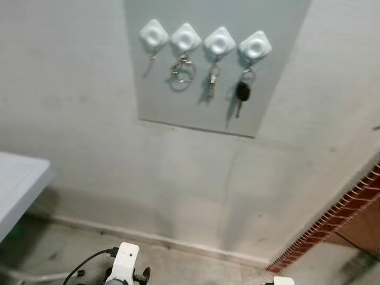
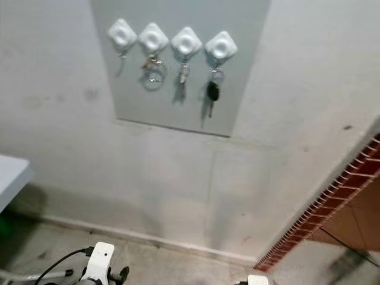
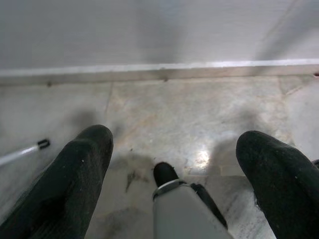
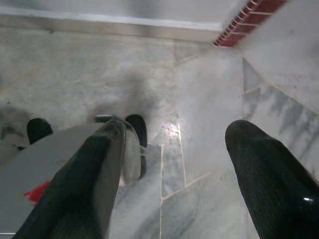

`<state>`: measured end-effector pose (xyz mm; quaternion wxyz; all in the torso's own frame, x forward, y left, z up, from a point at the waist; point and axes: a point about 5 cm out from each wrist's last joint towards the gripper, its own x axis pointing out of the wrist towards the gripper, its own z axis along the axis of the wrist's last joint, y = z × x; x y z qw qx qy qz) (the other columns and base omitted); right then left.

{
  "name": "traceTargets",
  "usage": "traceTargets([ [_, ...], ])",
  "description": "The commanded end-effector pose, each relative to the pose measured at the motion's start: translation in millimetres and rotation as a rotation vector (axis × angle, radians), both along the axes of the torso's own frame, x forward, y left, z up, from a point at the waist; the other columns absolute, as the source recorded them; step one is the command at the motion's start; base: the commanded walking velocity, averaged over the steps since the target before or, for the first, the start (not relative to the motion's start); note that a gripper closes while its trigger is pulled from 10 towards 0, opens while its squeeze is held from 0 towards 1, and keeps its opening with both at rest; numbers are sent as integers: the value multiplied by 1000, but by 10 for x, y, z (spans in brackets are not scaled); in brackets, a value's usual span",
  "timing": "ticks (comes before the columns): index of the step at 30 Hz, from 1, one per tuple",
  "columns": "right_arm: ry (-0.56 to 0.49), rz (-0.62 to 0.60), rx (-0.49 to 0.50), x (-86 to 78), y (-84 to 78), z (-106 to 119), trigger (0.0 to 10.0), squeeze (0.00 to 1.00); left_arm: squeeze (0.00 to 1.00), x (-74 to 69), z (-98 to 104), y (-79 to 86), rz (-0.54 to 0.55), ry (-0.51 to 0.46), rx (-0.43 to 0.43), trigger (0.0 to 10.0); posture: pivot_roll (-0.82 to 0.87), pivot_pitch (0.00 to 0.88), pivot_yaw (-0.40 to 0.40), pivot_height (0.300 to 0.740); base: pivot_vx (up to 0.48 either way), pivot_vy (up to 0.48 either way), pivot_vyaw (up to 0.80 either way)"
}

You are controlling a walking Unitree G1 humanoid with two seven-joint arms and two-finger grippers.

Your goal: Hang keys on a hook

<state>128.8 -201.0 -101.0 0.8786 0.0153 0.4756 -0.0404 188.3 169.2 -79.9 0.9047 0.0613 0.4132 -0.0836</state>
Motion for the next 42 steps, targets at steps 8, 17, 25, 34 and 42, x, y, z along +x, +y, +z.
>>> traceTargets([
  [8,2,6,0,10,30,-2,10000,0,0,-34,-20,-19,-38,17,18,10000,-41,6,-17,714,0,0,-738],
  [17,8,10,2,-7,33,-9,10000,0,0,-25,-17,-44,-55,15,18,10000,-39,0,-19,714,0,0,-738],
  [25,7,19,1,2,42,-7,10000,0,0,-27,-19,-50,-60,19,17,10000,-40,0,-21,714,0,0,-738],
  [34,6,22,-1,9,40,-4,10000,0,0,-65,-41,-48,-28,36,4,10000,-40,0,-23,714,0,-287,-738],
  [42,-3,29,-9,16,38,1,10000,0,0,-99,-60,-35,-19,55,7,10000,-41,0,-23,714,0,0,-321],
])
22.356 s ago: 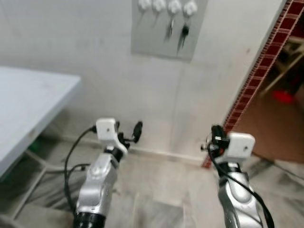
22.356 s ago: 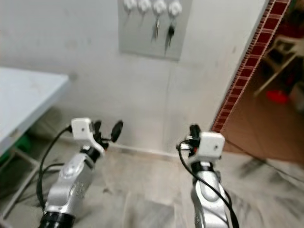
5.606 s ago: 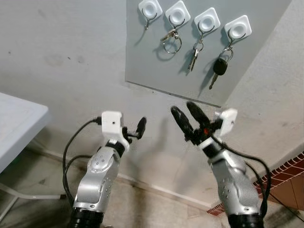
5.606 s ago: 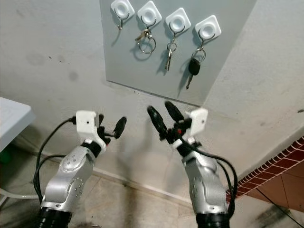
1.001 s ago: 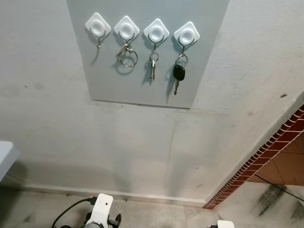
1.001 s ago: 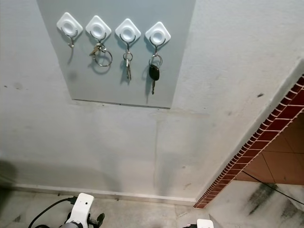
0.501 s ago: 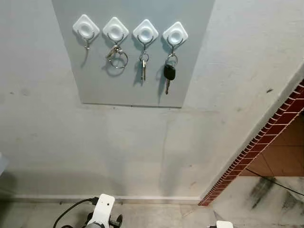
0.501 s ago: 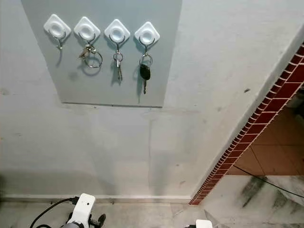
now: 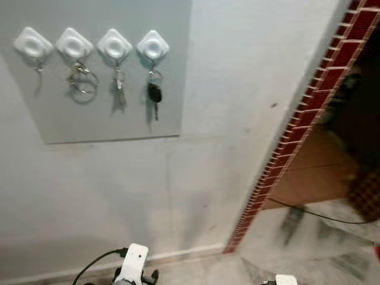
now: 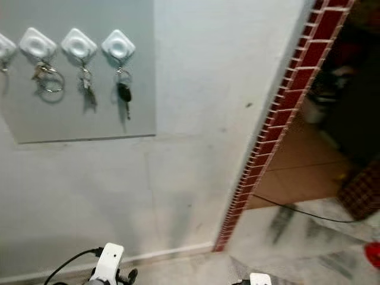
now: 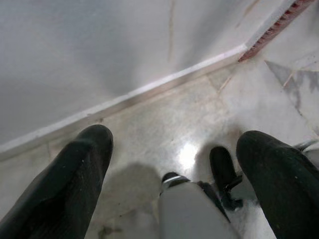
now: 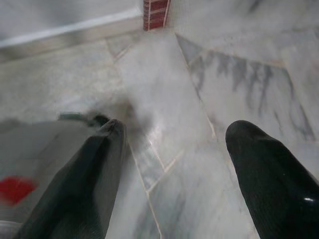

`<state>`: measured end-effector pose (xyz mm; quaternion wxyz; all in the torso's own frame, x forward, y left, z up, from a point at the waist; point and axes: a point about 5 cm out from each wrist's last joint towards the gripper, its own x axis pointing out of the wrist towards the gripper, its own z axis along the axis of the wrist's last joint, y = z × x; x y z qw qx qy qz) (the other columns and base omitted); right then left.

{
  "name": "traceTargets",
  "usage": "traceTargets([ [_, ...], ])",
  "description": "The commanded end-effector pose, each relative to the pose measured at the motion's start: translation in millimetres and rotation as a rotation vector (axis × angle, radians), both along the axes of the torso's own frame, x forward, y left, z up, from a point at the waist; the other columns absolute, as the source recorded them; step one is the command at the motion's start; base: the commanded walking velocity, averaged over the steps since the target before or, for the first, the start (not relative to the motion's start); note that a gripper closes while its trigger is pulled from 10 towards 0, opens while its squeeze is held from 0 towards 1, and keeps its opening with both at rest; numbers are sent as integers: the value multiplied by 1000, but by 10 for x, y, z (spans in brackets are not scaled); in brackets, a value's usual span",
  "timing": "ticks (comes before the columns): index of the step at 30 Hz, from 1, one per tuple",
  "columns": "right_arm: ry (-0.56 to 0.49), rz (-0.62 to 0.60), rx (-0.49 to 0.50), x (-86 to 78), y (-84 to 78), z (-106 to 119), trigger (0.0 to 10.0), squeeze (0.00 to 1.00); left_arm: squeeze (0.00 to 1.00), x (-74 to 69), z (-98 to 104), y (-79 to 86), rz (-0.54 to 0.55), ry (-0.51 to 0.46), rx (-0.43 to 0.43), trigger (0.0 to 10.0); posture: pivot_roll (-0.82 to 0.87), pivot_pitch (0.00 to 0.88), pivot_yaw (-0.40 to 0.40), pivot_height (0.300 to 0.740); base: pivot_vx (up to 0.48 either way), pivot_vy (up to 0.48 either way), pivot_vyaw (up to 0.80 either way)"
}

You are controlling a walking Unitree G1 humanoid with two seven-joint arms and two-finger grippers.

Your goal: Hang keys on a hook

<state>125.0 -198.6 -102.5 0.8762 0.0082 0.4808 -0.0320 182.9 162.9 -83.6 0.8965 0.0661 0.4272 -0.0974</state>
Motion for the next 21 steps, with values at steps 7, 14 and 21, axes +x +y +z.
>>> traceTargets([
  [7,-14,11,-4,48,12,15,10000,0,0,-69,-36,36,2,32,19,10000,-40,0,-25,714,0,0,0],
  [14,-15,10,0,42,17,13,10000,0,0,-91,-46,40,-11,42,26,10000,-42,0,-24,714,0,-182,0],
  [21,-15,6,2,37,16,12,10000,0,0,-99,-51,37,-7,47,24,10000,-42,4,-27,714,0,-480,0],
])
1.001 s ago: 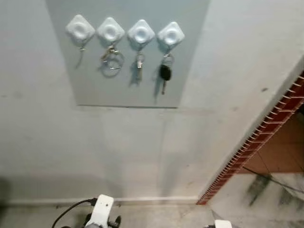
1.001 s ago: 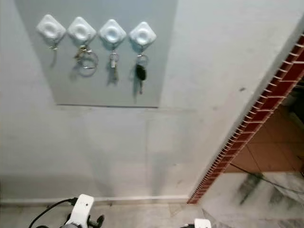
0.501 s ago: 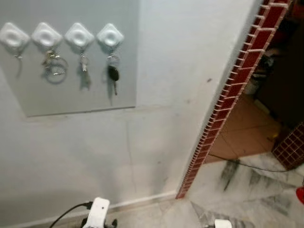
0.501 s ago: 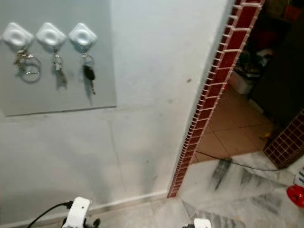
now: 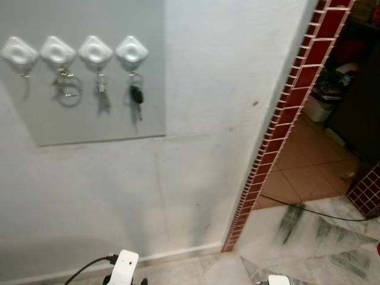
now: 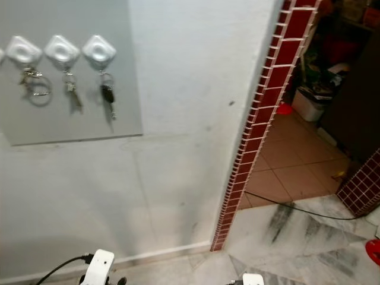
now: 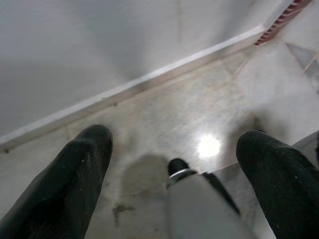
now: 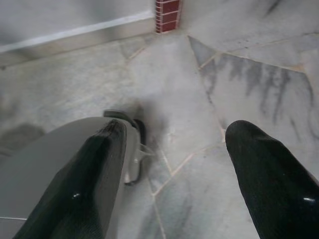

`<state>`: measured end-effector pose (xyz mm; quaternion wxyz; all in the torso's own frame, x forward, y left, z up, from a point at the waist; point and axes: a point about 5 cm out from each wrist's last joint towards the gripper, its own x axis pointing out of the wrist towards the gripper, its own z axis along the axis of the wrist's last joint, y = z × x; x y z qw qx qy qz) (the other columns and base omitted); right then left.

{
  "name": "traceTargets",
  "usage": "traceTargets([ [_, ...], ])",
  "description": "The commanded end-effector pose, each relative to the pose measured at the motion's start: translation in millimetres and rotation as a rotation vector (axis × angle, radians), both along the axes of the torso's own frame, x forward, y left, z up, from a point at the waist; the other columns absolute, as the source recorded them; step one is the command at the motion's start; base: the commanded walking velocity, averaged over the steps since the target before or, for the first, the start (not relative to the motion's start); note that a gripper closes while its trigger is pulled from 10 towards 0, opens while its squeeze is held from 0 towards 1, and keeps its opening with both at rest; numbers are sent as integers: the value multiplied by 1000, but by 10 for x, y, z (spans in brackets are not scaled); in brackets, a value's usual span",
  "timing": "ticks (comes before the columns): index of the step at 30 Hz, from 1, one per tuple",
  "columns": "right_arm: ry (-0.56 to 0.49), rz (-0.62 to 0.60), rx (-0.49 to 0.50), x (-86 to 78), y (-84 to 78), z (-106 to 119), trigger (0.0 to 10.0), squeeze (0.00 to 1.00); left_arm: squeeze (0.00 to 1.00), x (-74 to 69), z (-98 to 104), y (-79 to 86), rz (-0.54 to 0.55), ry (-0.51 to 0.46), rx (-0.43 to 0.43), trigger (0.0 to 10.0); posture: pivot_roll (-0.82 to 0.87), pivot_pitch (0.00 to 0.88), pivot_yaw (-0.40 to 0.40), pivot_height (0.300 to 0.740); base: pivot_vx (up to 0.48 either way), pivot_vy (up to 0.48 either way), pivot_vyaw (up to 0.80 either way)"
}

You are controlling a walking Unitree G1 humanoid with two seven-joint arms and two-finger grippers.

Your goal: Hang keys on a hook

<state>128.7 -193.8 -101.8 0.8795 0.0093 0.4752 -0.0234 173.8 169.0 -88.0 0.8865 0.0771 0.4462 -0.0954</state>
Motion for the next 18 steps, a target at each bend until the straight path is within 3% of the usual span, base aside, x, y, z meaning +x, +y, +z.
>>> traceTargets([
  [1,-2,-8,-7,0,-31,5,10000,0,0,-9,-8,-23,-2,7,-1,10000,-41,6,-28,714,0,-480,0],
  [18,1,-11,-4,-5,-42,4,10000,0,0,-32,-20,-39,24,13,-12,10000,-37,27,-38,714,0,-473,0],
])
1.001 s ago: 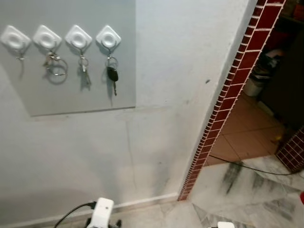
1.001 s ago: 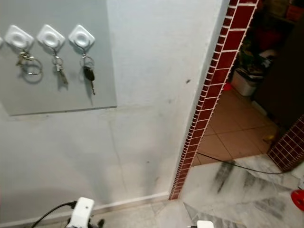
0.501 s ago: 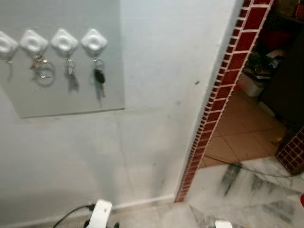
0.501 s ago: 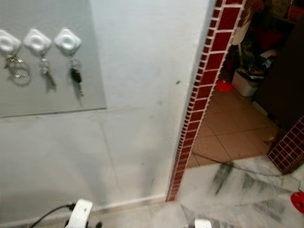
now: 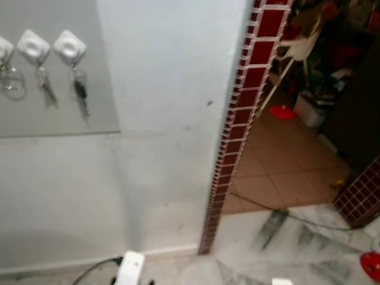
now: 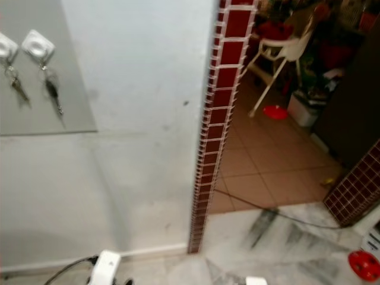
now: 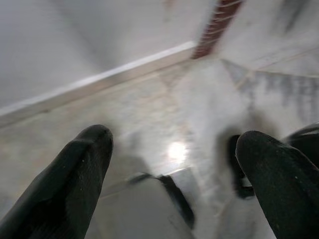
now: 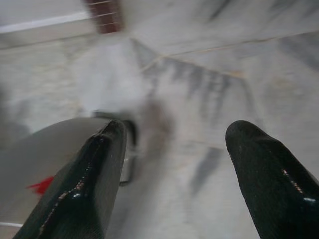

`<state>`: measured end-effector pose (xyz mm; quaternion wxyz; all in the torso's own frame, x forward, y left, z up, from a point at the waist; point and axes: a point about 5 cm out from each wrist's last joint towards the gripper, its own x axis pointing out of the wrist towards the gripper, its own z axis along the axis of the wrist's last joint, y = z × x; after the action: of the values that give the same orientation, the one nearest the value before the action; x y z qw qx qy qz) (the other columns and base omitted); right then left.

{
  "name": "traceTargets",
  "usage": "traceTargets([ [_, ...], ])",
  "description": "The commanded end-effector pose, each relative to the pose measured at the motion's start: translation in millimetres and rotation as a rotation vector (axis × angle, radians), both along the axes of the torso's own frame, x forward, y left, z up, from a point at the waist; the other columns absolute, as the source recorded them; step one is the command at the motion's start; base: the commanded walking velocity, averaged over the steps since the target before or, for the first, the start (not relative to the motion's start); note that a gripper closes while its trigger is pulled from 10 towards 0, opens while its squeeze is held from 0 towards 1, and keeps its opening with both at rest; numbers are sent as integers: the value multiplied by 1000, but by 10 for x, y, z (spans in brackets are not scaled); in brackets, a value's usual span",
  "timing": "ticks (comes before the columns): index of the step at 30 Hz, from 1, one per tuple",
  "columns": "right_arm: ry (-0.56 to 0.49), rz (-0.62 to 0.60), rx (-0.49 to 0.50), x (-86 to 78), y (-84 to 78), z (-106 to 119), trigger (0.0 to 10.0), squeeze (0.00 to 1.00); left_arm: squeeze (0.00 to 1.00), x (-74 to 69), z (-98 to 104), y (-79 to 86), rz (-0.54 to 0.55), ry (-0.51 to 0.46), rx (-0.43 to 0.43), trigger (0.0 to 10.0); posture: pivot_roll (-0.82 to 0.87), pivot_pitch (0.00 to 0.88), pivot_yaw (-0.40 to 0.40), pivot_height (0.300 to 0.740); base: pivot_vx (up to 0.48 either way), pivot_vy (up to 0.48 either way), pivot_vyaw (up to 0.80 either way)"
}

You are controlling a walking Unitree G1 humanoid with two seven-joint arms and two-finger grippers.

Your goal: Hang keys on a hook

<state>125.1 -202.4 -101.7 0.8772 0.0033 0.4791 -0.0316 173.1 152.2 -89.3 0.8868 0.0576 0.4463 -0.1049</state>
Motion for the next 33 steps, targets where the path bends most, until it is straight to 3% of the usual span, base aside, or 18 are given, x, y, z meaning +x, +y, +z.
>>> traceTargets([
  [1,-8,-3,14,30,45,3,10000,0,0,-26,-7,128,24,9,31,10000,-37,28,-38,714,0,-472,0],
  [8,-2,-4,15,26,44,0,10000,0,0,-27,-9,130,27,8,42,10000,-38,33,-38,714,0,-426,0],
  [11,4,-4,14,26,46,-2,10000,0,0,-32,-13,131,73,16,17,10000,-40,34,-38,714,0,0,0],
  [33,41,-20,2,3,35,-18,10000,0,0,-15,-7,130,92,21,-3,10000,-50,40,-34,714,0,22,0],
])
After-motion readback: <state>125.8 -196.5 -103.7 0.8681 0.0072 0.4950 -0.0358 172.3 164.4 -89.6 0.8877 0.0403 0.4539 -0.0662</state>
